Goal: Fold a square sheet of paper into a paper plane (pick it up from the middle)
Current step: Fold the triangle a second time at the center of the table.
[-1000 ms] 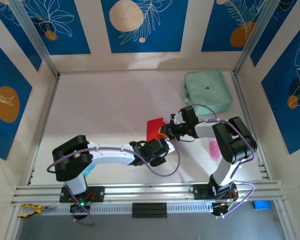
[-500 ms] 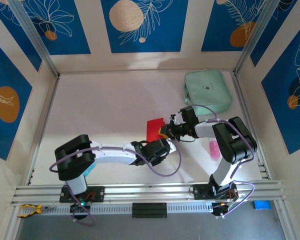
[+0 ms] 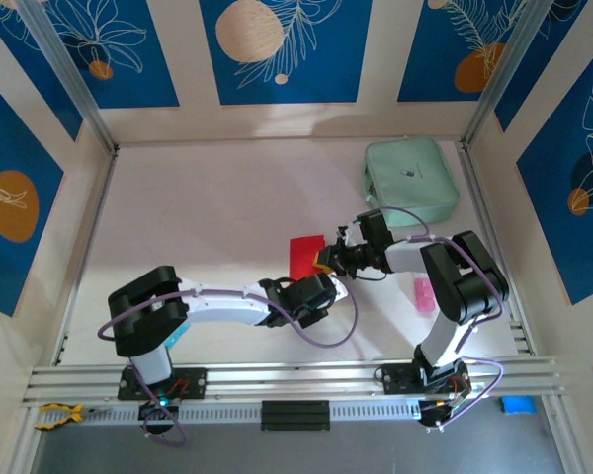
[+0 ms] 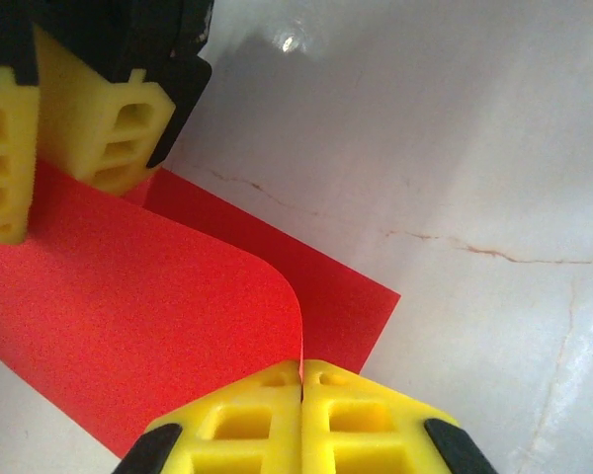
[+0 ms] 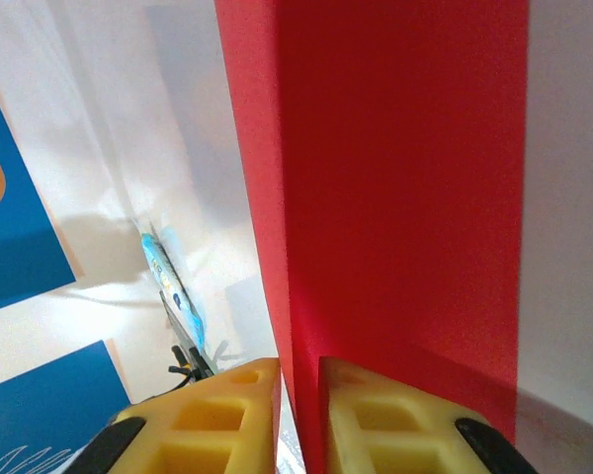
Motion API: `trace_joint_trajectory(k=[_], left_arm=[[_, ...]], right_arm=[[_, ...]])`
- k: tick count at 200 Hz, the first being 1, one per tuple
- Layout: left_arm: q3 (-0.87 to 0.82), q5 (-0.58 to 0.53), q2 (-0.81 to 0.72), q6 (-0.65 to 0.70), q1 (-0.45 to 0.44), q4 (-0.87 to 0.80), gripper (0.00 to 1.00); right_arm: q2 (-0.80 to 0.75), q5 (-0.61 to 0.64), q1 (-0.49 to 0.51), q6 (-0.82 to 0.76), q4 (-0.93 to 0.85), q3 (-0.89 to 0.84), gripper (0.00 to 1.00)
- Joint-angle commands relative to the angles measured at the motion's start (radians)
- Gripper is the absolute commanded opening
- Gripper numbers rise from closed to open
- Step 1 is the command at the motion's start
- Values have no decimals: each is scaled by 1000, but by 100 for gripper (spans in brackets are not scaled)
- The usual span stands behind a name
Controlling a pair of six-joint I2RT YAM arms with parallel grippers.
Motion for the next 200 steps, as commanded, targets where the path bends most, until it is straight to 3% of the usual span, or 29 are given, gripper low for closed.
trace_joint_trajectory(k=[1,72,141,168,200], left_arm=[[18,66,-26,-46,20,-3,0],[-43,386,-105,-181,159,71,0],[-76,466,-116,-243,218,106,0],[-87,471,-124,-254,232,113,0],[-97,467,-130,-256,239,117,0]], right_arm=[[-50,-1,-9,-19,-40,-22,20],[-160,68,-47,-63,-155,-55,29],[-313,147,-35,-40,-256,-152,28],[-351,123,-7,-12,-232,-202,13],[-314,106,77,27,-165,-213,4]])
